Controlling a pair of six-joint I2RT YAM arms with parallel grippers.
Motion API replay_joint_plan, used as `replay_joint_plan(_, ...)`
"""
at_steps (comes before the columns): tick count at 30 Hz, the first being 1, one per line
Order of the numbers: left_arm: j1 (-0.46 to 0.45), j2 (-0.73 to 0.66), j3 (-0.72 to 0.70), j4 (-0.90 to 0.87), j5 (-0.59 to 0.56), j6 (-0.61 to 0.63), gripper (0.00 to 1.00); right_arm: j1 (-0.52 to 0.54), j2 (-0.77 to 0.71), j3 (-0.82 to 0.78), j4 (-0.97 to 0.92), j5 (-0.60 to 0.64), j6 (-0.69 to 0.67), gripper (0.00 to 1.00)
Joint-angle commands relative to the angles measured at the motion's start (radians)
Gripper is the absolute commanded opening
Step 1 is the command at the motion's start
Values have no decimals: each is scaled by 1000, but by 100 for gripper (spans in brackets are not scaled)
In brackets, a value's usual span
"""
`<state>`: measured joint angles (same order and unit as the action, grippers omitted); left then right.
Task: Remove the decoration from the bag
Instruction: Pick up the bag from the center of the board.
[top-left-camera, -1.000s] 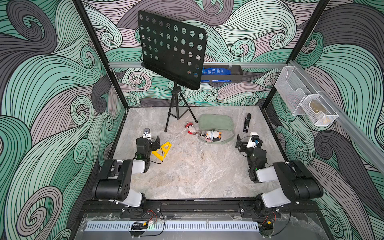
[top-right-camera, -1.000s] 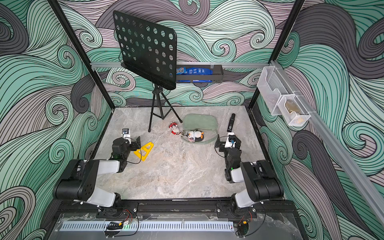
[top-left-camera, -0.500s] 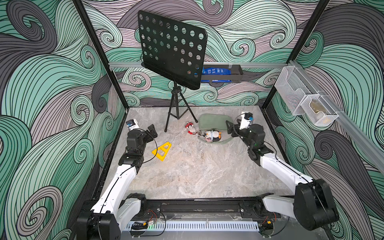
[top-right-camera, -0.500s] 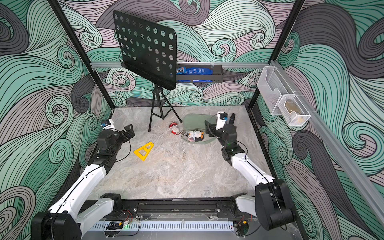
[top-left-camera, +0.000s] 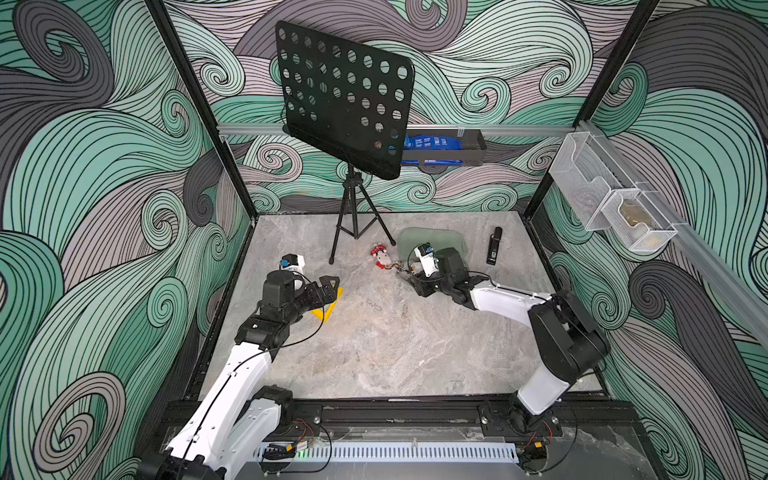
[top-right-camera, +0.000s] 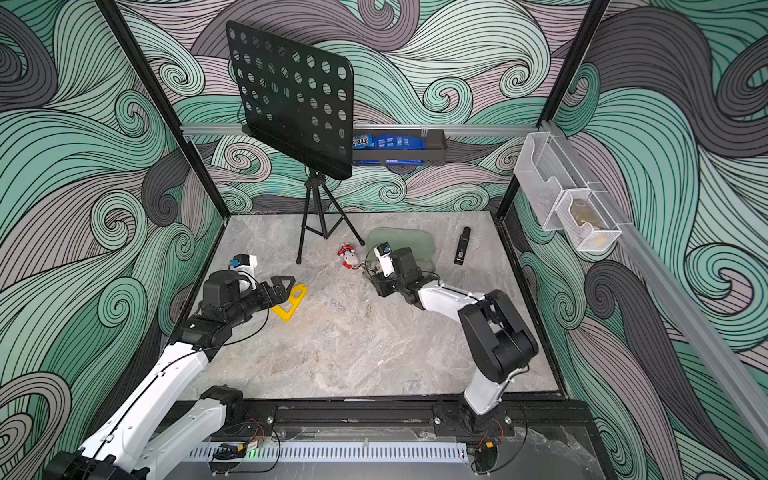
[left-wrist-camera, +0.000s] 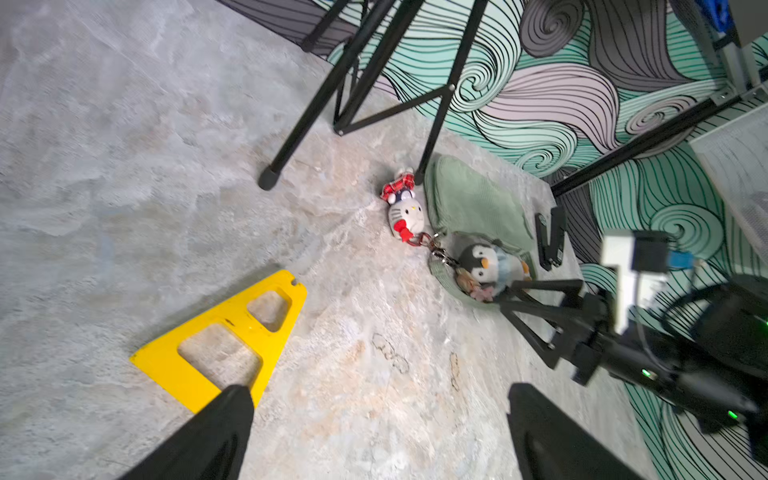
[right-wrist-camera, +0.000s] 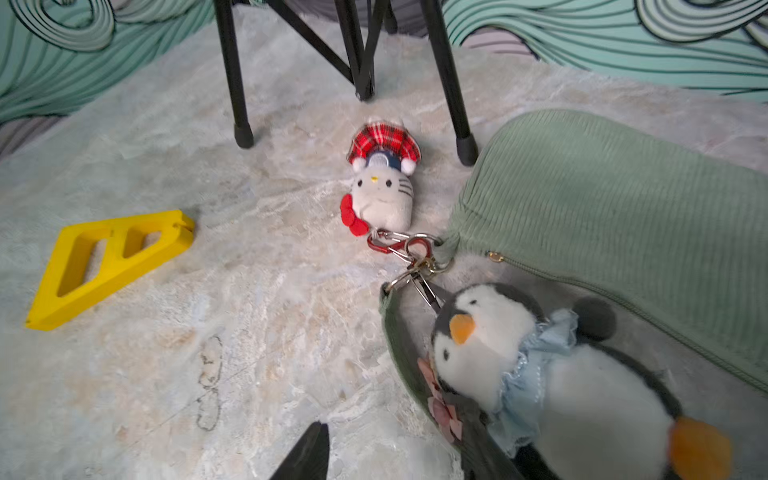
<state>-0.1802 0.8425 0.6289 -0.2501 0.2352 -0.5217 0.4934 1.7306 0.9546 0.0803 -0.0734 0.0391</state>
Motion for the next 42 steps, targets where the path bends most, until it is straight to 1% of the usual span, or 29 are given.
replay_joint_plan(1,-8,-19,-24,-52,78,-6,99,4,40,28,-68,28,-33,55)
replay_joint_plan(9,-9,4,-39,-29,106,11,99,-7,73,47,-95,74,-41,55)
replay_joint_plan(15,-8,22,-31,-11,128,14,99,-62,99,71,-125,65,-36,59)
replay_joint_plan(21,-9,23,-38,-5,133,15,99,-88,126,87,-140,56,-40,60)
replay_joint_plan(28,-10,20,-38,-5,139,19,99,-87,156,112,-176,4,-59,61)
replay_joint_plan(34,-9,29,-35,0,146,18,99,-44,181,124,-208,15,-81,61)
replay_joint_plan(37,-10,31,-36,1,155,16,99,-37,204,142,-228,15,-85,60)
replay_joint_plan(40,-10,28,-35,-1,159,15,99,-34,209,149,-233,20,-86,56)
replay_joint_plan(41,-10,27,-36,-1,160,15,99,-34,207,147,-231,20,-87,53)
replay_joint_plan(42,-10,26,-35,-1,163,14,99,-32,202,146,-230,20,-86,47)
